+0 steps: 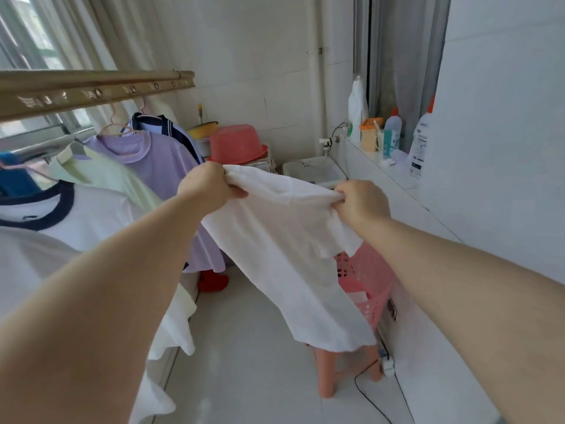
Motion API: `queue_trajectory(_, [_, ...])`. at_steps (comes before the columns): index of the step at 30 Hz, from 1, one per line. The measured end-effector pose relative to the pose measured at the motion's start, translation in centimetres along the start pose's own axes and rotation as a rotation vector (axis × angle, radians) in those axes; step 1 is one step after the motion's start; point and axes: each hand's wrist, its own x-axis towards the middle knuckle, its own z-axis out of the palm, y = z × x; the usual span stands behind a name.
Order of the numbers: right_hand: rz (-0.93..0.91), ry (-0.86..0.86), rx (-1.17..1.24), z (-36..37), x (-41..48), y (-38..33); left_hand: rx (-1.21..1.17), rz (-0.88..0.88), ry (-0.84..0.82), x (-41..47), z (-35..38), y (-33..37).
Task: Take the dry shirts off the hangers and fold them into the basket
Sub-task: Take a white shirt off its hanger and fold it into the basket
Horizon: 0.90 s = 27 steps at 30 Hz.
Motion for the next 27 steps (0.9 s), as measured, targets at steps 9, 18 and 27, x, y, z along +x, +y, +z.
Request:
queue_trajectory(9, [0.153, 0.060, -0.013, 2.7, 12.7, 7.6, 0.299, 0.030, 0.206, 12.2, 4.9, 9.1])
queue_trajectory(18, [0.119, 0.195, 0.075, 1.6, 21.1, 11.7, -0.156, 0.066, 0.266, 21.2, 7.4, 12.7])
queue_trajectory(27, [0.241, -0.010, -0.005, 4.1, 13.1, 15.3, -0.396, 0.173, -0.304, 14.9, 13.6, 8.9])
